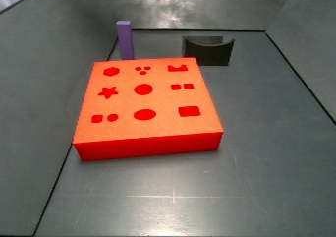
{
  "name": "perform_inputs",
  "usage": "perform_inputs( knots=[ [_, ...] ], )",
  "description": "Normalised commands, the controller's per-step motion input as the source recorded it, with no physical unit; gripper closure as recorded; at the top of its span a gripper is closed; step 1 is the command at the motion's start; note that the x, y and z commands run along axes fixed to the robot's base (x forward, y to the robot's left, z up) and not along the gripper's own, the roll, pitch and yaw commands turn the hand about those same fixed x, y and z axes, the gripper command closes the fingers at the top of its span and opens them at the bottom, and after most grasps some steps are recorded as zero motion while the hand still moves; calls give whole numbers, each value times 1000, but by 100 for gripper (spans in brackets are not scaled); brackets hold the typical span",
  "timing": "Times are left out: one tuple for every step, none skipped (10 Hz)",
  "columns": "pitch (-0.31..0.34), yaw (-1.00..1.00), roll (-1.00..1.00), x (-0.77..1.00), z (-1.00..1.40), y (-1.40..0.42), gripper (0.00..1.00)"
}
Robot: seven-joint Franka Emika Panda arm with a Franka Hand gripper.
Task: Pick up the rectangle object. Move up. Move to above the board. Insert the rectangle object.
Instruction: Pick up the rectangle object.
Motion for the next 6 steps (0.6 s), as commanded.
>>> perform_inputs(
  knots=[
    [-20, 180, 71, -586, -1000, -411, 0],
    [-34, 103, 56, -769, -726, -137, 0],
    [-46, 109, 9, -574, -526, -23, 0],
    [-6, 63, 0, -240, -446, 17, 0],
    [0, -14, -46, 0, -431, 31, 0],
    [0, -331, -133, 309, -346, 11, 0]
  ],
)
